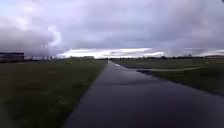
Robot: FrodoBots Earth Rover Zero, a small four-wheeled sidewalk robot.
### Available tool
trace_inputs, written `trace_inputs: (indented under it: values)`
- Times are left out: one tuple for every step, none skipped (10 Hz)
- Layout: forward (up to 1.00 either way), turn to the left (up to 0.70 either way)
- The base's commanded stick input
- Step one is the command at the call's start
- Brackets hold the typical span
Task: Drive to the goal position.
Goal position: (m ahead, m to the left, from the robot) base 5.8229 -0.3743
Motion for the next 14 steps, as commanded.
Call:
trace_inputs:
  values:
    - [0.7, 0.0]
    - [0.7, 0.0]
    - [0.7, 0.0]
    - [0.7, 0.0]
    - [0.7, -0.16]
    - [0.7, -0.27]
    - [0.7, -0.27]
    - [0.7, -0.08]
    - [0.7, 0.0]
    - [0.7, 0.0]
    - [0.7, 0.0]
    - [0.7, 0.0]
    - [0.7, 0.0]
    - [0.7, 0.0]
